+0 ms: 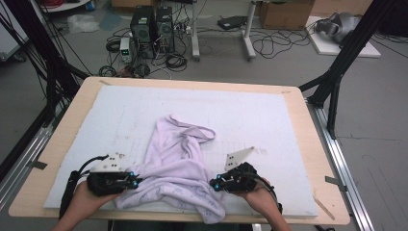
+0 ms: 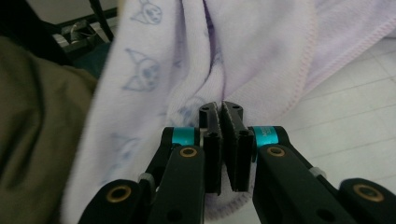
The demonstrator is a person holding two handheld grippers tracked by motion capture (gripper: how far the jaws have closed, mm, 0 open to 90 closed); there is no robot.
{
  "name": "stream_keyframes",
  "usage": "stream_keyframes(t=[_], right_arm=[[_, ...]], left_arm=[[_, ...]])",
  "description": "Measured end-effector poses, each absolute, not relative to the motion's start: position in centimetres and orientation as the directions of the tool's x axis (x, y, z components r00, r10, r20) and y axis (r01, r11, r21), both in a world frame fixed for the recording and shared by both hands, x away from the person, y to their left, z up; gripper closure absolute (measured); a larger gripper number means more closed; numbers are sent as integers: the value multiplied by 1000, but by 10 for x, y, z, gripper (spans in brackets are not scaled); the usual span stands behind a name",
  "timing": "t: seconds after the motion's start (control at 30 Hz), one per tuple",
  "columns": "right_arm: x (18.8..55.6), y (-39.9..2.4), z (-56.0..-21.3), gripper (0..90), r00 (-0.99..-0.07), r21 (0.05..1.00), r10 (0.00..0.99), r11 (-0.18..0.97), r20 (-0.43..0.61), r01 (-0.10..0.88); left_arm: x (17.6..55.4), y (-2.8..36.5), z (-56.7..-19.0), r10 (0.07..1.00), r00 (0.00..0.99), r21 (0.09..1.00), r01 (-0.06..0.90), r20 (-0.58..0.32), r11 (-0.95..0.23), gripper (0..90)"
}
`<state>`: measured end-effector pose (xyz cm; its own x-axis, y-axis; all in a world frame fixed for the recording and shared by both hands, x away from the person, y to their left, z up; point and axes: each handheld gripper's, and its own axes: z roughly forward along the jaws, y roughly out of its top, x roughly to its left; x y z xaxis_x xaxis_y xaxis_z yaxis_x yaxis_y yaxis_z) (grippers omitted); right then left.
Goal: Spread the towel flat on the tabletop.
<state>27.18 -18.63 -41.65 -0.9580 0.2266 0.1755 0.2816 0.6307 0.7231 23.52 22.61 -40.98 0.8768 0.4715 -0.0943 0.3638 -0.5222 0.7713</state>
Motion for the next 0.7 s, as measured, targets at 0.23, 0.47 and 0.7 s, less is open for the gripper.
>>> stream_keyframes(t=[0.23, 0.47, 0.7], right_arm=[[224, -194, -403, 856, -972, 745, 130, 624, 197, 235], [251, -194, -386, 681, -963, 796, 227, 552, 142, 248], [274, -153, -419, 633, -962, 728, 161, 630, 221, 272]], left_arm=[[200, 231, -401, 399, 911, 790, 317, -101, -525, 757], [233, 221, -394, 443, 889, 818, 336, -113, -467, 558], [253, 182, -413, 354, 922, 779, 334, -155, -530, 736]])
